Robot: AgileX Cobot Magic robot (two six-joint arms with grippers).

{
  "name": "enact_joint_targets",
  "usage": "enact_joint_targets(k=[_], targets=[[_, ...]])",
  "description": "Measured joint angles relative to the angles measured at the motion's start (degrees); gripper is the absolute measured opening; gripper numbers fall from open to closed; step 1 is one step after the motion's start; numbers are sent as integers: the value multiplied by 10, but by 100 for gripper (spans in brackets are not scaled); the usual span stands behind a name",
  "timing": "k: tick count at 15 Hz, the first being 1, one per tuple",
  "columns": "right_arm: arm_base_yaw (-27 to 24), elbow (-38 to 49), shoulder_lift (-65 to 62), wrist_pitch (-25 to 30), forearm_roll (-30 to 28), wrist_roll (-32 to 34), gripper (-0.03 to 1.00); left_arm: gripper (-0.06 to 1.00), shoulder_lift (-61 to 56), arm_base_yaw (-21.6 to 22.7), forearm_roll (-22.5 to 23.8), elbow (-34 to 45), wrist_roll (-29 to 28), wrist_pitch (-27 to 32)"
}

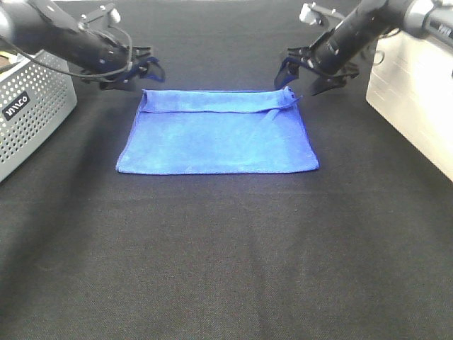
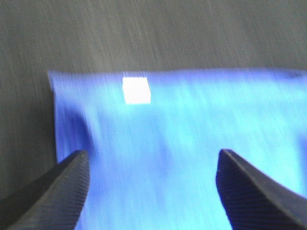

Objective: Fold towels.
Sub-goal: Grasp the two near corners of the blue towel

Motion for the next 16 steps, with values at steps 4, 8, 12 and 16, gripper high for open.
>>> enact_joint_targets(k=[4, 8, 12, 16], targets=[[0, -2, -7, 107, 10, 44, 82, 69, -12, 14, 40, 0, -85, 128], [1, 17, -14, 124, 48, 65, 80, 68, -14, 13, 108, 0, -156, 218], [1, 170, -83, 124, 33, 49, 75, 68, -21, 13, 116, 4, -179, 263], [0, 395, -195, 17, 39, 9, 74, 68, -130, 13, 121, 184, -201, 147]])
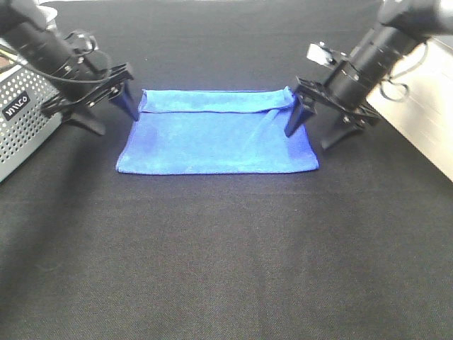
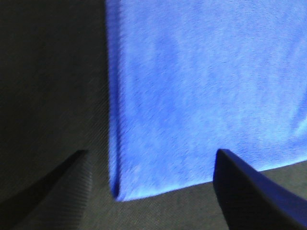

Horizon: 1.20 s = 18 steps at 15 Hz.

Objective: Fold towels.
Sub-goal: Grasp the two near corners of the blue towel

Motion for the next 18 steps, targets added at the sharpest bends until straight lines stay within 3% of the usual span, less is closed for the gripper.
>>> enact_joint_targets(k=[1, 4, 6, 12, 15, 16, 18], targets=[[0, 0, 0, 0, 0, 0, 74, 68, 0, 0, 0, 0, 0, 0], [0, 131, -58, -103, 21, -37, 74, 68, -80, 0, -19, 203, 0, -144], [0, 136, -58, -120, 22, -47, 74, 68, -85, 0, -32, 251, 0, -184], [0, 137, -45, -158, 29, -63, 74, 68, -70, -38, -41, 257, 8, -248], [0, 133, -19, -161, 68, -87, 72, 68, -55, -47, -66, 252, 9, -269], [0, 130, -14, -160, 85, -96, 69, 68, -48, -47, -70, 242, 9, -268], [0, 127, -4, -163, 108, -101, 55, 59, -26, -47, -76, 207, 10, -256]])
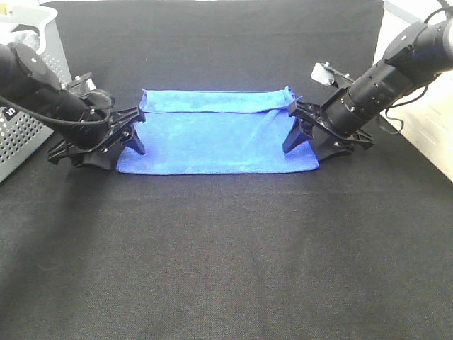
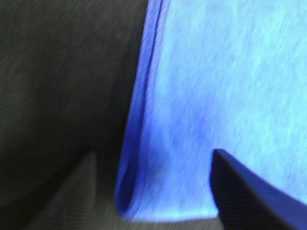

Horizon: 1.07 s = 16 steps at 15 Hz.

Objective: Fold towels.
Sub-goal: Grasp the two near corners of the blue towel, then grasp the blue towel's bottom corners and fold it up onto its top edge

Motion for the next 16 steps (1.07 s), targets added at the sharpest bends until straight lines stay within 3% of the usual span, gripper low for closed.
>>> enact_joint_targets(k=[4, 5, 8, 10, 12, 16], targets=[[0, 1, 9, -8, 2, -4, 4, 13, 22, -1, -1, -25, 5, 19], [0, 1, 10, -8, 4, -2, 0, 5, 22, -1, -1, -25, 5, 23], [-9, 1, 8, 6, 3, 19, 0, 1, 21, -1, 17, -28, 5, 57], [-20, 8, -15, 41, -5, 21, 0, 1, -5, -3, 64, -15, 5, 85], [-20, 50, -46, 49, -10, 21, 0, 1, -44, -6, 86, 28, 5, 92], [-19, 175, -98, 34, -10, 5, 0, 1, -113, -6, 88, 144, 5, 93]])
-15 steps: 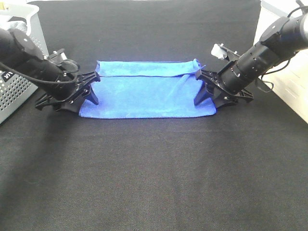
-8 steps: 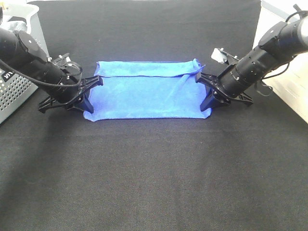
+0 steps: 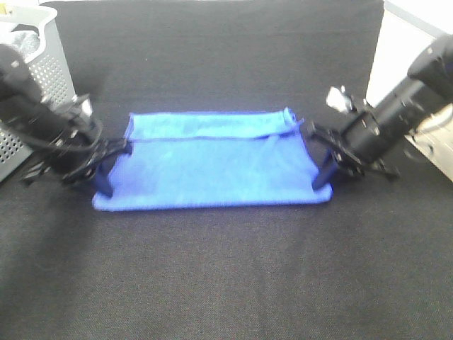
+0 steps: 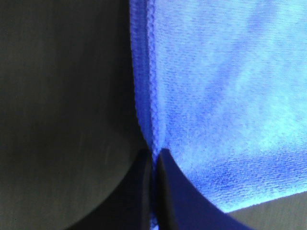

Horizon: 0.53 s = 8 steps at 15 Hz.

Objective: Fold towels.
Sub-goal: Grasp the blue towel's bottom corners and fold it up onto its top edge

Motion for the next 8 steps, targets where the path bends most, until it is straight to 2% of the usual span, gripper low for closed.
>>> enact_joint_targets(k=[4, 8], targets=[[1, 34, -22, -17, 6, -21, 0, 1, -38, 0, 0, 27, 0, -15], [1, -22, -23, -31, 10, -28, 0, 1, -33, 0, 4, -13, -5, -32]])
